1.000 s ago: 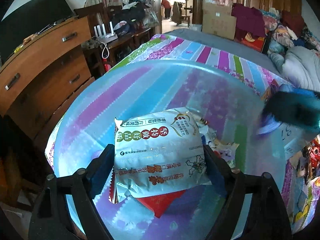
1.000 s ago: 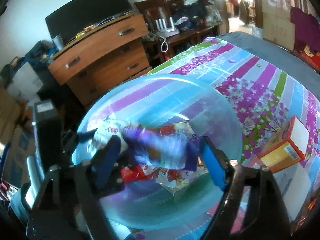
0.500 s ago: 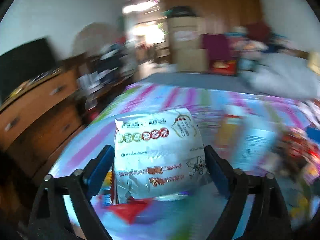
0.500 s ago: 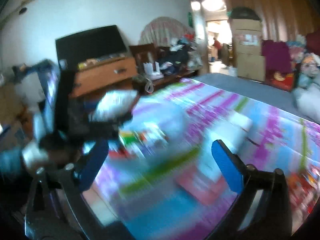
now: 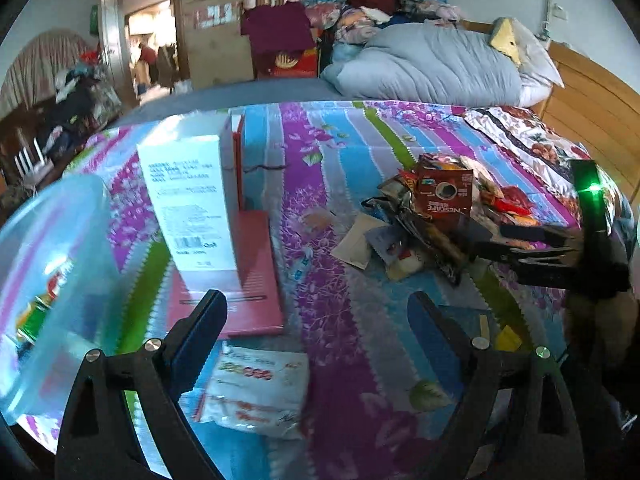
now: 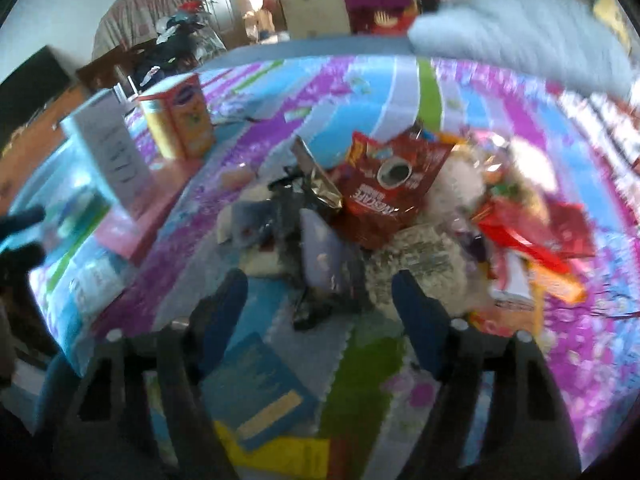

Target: Organize snacks

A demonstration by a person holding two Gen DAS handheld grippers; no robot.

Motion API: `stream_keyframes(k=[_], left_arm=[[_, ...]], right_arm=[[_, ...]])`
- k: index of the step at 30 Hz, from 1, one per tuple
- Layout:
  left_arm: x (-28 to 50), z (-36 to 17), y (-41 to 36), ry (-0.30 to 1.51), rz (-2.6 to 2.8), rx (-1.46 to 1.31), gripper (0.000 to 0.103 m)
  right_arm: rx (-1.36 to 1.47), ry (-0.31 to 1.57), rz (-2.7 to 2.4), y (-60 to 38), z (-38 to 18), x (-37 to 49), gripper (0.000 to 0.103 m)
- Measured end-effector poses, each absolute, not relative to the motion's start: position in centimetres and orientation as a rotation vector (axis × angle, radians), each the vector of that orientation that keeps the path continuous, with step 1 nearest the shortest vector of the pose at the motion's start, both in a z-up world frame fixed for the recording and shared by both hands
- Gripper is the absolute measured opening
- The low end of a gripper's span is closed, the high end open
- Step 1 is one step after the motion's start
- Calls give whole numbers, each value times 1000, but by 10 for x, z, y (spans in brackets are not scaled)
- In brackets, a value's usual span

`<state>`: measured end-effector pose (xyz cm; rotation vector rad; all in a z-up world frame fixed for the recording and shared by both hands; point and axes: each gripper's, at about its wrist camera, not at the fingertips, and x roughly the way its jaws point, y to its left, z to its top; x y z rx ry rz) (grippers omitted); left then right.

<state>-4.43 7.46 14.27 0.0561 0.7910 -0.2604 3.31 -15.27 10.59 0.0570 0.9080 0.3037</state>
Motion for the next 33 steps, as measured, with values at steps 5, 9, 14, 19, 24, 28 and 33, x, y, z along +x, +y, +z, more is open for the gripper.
stream_keyframes(k=[5,9,14,19,24,28,33], left_arm=[[-56,126,99,756,-207,86,93],[-67,92,130,854,-172,100,93],[-57,58,128,951,-176,109,93],[-46,47,129,955,-148,27,93],[-39,30,116,959,-185,139,101],[-39,30,111,965,-211,167,78],[-56,54,110,924,-274,134,69]], right_arm=[[84,881,344,-151,103,31,74],[128,881,346,-159,96,19,75],[176,925,348,-161,86,7,77],[191,946,365,-158,84,0,85],[211,957,370,-157,80,-1,85],[216,969,381,-155,77,-2,85],[227,959,387,-154,79,-7,85]])
